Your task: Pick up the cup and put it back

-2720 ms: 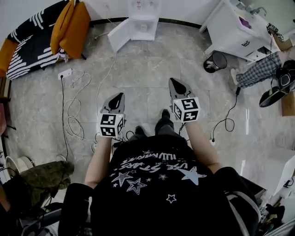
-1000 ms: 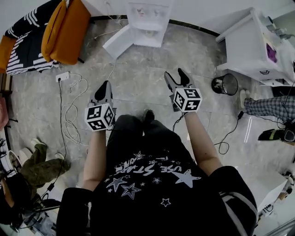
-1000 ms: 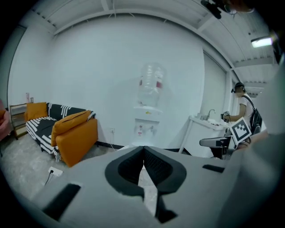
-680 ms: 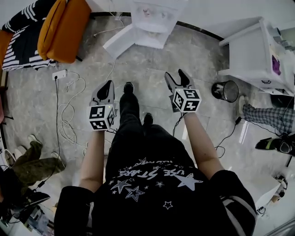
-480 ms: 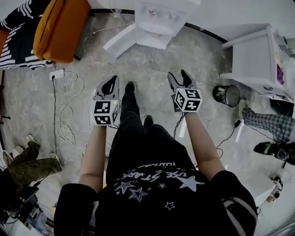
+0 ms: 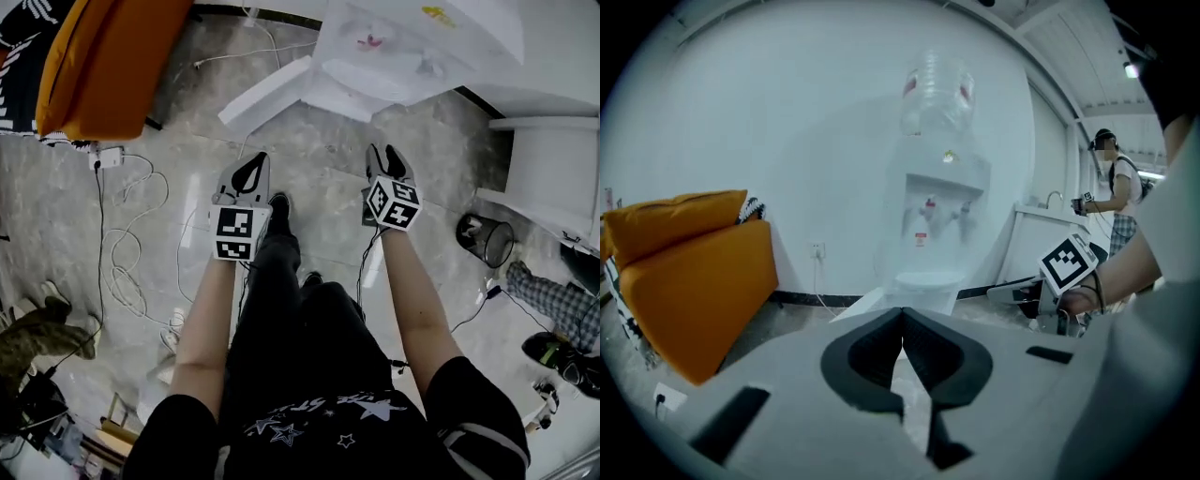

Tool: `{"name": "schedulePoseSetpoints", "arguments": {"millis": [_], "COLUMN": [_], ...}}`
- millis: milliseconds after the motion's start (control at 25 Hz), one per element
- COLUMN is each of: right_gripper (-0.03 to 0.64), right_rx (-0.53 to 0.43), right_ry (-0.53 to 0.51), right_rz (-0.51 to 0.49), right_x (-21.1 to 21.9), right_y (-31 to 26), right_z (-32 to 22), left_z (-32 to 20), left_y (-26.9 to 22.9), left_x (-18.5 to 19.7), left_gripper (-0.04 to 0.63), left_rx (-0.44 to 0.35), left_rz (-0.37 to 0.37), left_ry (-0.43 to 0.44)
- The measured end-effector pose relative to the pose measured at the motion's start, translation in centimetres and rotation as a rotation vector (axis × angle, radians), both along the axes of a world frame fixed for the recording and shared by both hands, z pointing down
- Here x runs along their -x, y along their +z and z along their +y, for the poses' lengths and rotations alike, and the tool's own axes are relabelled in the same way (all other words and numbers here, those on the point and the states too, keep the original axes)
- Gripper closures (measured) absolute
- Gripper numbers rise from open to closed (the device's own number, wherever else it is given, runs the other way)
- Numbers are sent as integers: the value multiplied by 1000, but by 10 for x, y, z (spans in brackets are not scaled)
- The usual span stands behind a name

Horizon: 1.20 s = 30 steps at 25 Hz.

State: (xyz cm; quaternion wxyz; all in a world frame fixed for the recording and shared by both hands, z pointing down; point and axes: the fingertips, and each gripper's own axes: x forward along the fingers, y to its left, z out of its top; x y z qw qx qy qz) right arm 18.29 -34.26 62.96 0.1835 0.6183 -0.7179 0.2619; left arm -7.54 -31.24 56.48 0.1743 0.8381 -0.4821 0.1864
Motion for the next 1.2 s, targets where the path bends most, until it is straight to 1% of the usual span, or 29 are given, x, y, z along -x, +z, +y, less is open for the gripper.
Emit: {"name": "schedulePoseSetpoints", "arguments": {"millis": [80, 160, 280, 360, 400, 520, 640, 680, 760, 880, 960, 1040, 1120, 1200], "right_gripper": [445, 459, 479, 539, 543, 515, 471, 468, 471, 474, 476, 492, 536, 556], "right_rx": [2, -3, 0, -2, -3, 8, 25, 31, 41, 68, 67, 35, 6, 14], "right_ry": [24, 30, 21, 24, 26, 36, 18, 7, 6, 47, 57, 66, 81, 80], "right_rz": [-20, -26, 12, 23, 25, 44, 113, 138, 171, 178, 192, 211, 231, 223], "right_x": [0, -1, -8, -15, -17, -21, -23, -23, -25, -32, -33, -34, -37, -38], "right_y": [37, 76, 136, 172, 189, 240, 286, 300, 321, 351, 364, 367, 365, 366], "right_z": [-23, -45, -73, -93, -104, -138, -167, -176, -192, -206, -218, -231, -240, -242], "left_z": [-9, -15, -23, -30, -35, -55, -71, -74, -80, -86, -91, -99, -104, -107], "left_y": [39, 76, 128, 161, 176, 219, 255, 265, 281, 303, 316, 325, 332, 336], "left_x": [3, 3, -3, -7, -7, -2, 4, 5, 6, 4, 1, -2, -7, -10], "left_gripper": [584, 584, 584, 584, 584, 584, 584, 584, 584, 584, 584, 584, 584, 584], "left_rx": [31, 55, 53, 48, 44, 34, 27, 24, 13, -7, -24, -45, -65, -79], "left_rz": [21, 41, 36, 22, 18, 19, 25, 27, 26, 33, 43, 52, 61, 60], "left_ry": [-20, -19, 35, 78, 91, 102, 95, 95, 104, 120, 121, 126, 136, 148]}}
